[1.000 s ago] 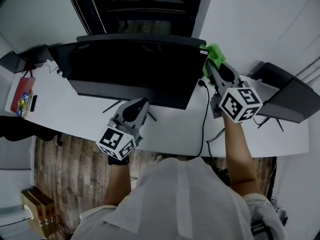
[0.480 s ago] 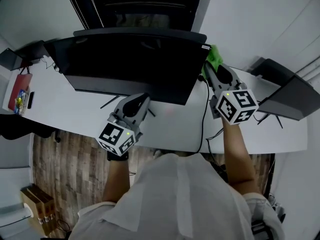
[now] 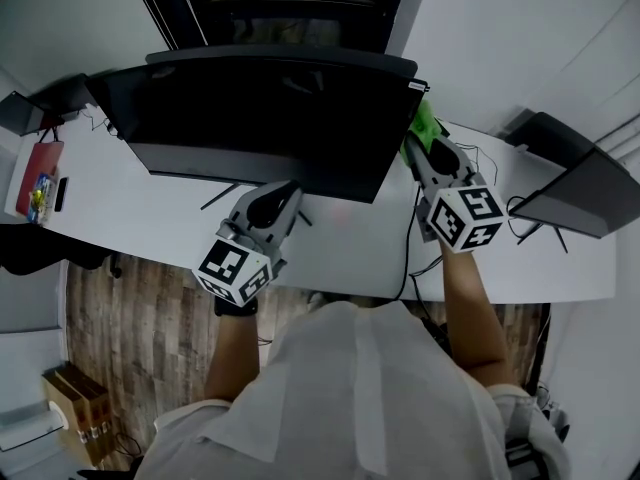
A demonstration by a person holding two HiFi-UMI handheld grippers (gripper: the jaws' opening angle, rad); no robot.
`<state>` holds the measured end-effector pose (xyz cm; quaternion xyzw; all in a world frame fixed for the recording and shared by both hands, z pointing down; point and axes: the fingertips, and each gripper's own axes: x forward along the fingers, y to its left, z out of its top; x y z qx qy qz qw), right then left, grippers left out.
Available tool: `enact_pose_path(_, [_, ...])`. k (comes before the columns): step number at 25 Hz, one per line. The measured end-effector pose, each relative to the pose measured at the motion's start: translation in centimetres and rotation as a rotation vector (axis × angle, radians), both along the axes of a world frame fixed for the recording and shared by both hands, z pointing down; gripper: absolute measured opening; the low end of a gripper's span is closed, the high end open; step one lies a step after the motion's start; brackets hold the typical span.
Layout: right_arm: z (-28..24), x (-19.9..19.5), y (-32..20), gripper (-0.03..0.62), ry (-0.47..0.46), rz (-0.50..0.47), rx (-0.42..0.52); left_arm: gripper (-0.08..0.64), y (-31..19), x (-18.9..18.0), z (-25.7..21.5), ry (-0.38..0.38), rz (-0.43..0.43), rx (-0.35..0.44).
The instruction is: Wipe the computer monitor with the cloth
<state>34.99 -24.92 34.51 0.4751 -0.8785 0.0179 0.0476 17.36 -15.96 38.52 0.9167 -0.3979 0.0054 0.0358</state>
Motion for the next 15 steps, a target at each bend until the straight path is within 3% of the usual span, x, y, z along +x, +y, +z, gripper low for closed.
enact_pose_path(15, [5.1,-0.1,0.3,0.071,0.032,-0.003,-0.078,0.029,-0.7,0.2,1.6,-0.001,0.001,-0.026])
